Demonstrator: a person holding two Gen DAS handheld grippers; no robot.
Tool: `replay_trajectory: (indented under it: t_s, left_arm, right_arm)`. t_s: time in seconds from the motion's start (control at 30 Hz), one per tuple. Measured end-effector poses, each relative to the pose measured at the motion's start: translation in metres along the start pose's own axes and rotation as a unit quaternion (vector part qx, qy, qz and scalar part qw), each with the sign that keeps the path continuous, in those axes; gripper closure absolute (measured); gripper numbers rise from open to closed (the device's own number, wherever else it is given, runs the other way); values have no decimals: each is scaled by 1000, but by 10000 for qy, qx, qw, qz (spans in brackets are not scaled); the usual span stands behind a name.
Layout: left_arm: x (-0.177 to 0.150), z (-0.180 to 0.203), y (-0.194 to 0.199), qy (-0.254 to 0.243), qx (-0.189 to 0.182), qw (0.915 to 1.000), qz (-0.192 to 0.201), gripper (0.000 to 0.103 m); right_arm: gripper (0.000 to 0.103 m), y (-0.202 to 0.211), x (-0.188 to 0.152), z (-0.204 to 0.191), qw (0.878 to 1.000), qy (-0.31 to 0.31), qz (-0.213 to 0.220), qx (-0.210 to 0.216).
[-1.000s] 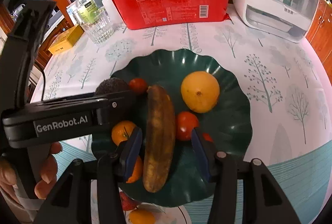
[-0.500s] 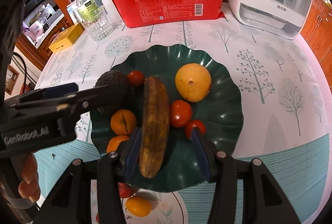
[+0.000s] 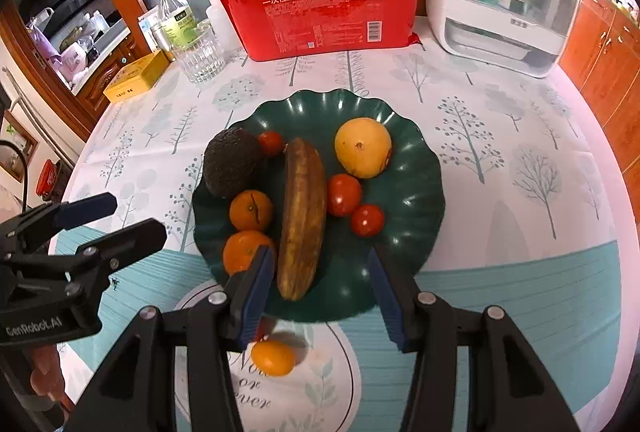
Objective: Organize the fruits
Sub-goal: 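Open both tools to release the avocado and banana onto the green plate, then move both tools back toward the remaining fruit on the white plate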
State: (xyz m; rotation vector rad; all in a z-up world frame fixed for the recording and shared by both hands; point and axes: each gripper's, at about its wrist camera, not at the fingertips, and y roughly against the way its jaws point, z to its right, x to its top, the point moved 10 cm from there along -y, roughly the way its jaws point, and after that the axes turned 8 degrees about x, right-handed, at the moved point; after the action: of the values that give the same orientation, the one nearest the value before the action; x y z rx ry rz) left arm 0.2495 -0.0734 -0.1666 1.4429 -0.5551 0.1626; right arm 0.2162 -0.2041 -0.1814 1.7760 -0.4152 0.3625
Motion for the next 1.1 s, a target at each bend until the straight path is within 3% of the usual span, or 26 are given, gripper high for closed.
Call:
replay_trajectory:
  t_s: [0.7,1.1]
  left_arm:
    - [-57,22,55,-283,-79,9994,206,19]
    - [-124,27,19,-161,53,9993,-341,19]
  right_arm:
    - [53,53,-47,-1,9996,-165,178,135]
    - [53,33,-83,0,9996,-159,-149,190]
